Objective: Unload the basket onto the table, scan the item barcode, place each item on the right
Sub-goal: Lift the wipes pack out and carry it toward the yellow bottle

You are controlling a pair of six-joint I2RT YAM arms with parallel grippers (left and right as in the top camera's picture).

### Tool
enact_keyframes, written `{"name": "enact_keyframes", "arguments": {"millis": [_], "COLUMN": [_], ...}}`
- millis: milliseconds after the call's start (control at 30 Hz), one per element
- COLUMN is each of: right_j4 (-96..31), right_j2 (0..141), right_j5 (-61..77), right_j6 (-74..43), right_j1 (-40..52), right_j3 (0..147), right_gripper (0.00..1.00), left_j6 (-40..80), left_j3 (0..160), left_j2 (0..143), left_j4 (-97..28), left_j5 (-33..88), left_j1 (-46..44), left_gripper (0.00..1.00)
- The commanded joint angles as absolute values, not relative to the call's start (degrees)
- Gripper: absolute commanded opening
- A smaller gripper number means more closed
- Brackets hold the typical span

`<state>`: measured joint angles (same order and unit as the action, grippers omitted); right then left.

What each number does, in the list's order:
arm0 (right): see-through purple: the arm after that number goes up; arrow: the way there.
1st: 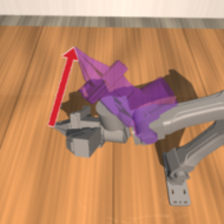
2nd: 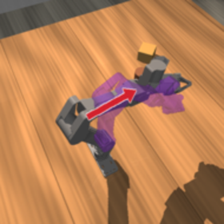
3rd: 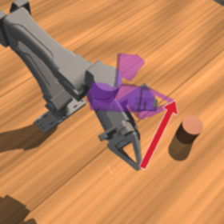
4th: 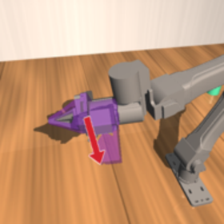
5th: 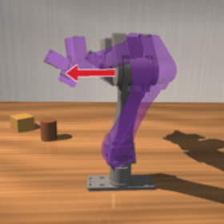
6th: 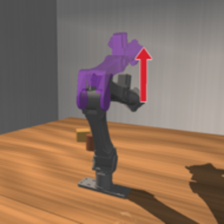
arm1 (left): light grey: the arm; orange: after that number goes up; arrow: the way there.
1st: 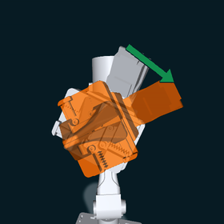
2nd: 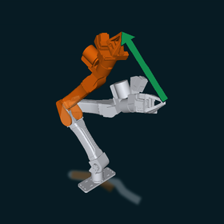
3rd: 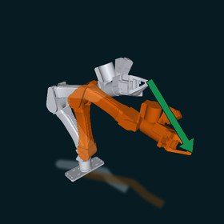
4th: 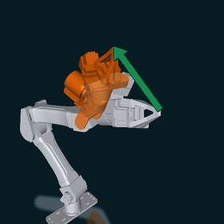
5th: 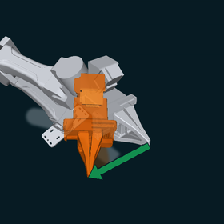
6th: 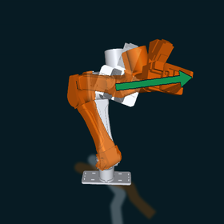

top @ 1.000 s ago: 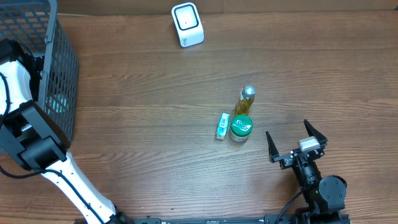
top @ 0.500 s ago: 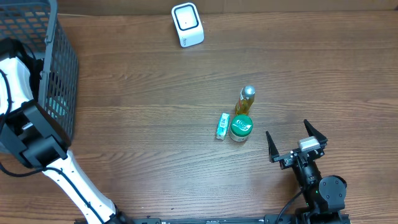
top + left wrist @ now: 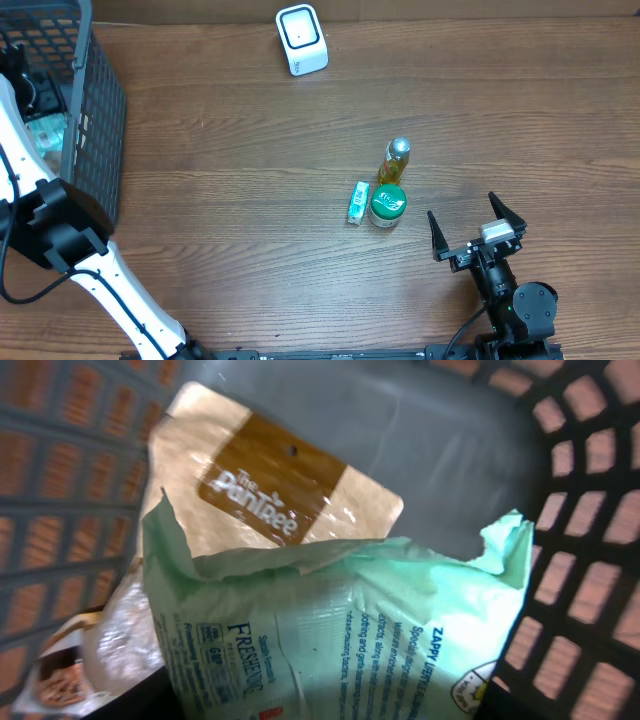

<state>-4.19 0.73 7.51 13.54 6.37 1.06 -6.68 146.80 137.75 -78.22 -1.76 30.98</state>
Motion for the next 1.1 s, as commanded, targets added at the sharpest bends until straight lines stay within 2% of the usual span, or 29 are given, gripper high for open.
{"name": "enact_keyframes", "arguments": {"millis": [0,500,767,1067], "right_j4": [-4.01,-4.01,-4.01,-4.01], "right_j2": [0.16,0.16,0.16,0.16], "right_j5": [7.60,7.60,7.60,7.60], "right_j6": [13.56,13.56,13.56,13.56], "right_j1": [6.31,6.31,6.31,6.28], "right_j3": [0.45,0.45,0.45,0.45], "right_gripper": [1.00,1.00,1.00,1.00], "left_j6": [-3.22,4.40,4.73,4.75], "left_j3": [149.88,149.88,149.88,149.62], "left_j2": [132.33,109.21,97.49,99.83], "left_j4": [-78.46,-82.72,-85.78,-95.44], "left_j5": [-2.09,4.45,4.47,4.05], "left_j1": [30.89,26.72,13.37,-5.72], "left_gripper": [0.64,0.63,0.65,0.66]}}
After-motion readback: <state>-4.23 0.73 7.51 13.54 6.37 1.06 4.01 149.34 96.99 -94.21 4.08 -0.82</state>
